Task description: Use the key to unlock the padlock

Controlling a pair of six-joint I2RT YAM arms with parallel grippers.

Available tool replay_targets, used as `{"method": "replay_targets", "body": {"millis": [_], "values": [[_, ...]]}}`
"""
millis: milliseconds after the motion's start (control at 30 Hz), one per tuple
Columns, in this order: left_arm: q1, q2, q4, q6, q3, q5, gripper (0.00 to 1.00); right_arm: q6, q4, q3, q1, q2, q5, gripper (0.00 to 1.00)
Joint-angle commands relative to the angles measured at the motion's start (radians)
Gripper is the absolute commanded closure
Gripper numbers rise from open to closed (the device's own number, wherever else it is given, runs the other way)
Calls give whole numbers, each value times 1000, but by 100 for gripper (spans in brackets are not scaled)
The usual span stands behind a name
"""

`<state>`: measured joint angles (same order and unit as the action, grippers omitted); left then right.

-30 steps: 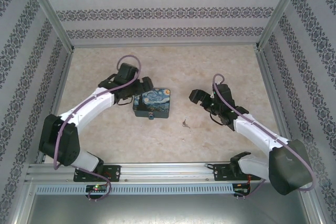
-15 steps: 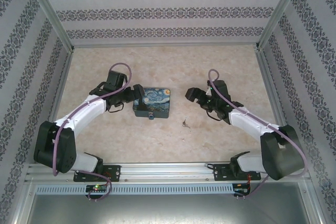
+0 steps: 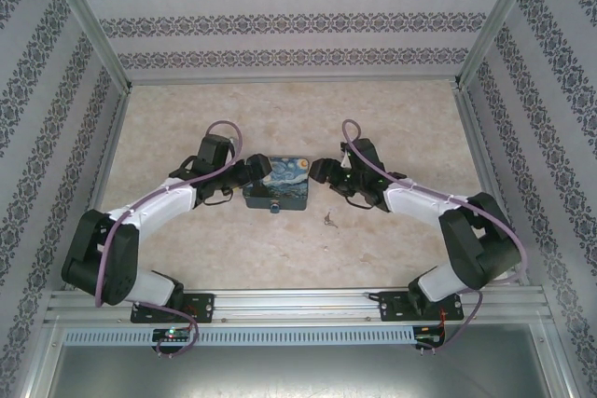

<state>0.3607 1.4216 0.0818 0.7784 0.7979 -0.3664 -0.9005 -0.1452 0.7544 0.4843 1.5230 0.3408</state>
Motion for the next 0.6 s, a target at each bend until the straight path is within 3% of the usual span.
{"method": "replay_targets", "body": {"millis": [0, 367, 433, 500, 567], "values": [[33, 18, -86, 60, -11, -2, 0, -34, -39, 42, 13, 36, 14, 34], [84, 72, -113, 94, 18, 35, 0, -54, -49, 108, 10, 99, 20, 32], [86, 79, -115, 99, 20, 42, 0, -38, -26, 117, 4, 94, 14, 23], [87, 74, -99, 96, 25, 60, 0, -9, 20, 123, -6, 75, -16, 3], [86, 63, -85, 86, 32, 71, 0, 33, 89, 136, -20, 50, -57, 2]]}}
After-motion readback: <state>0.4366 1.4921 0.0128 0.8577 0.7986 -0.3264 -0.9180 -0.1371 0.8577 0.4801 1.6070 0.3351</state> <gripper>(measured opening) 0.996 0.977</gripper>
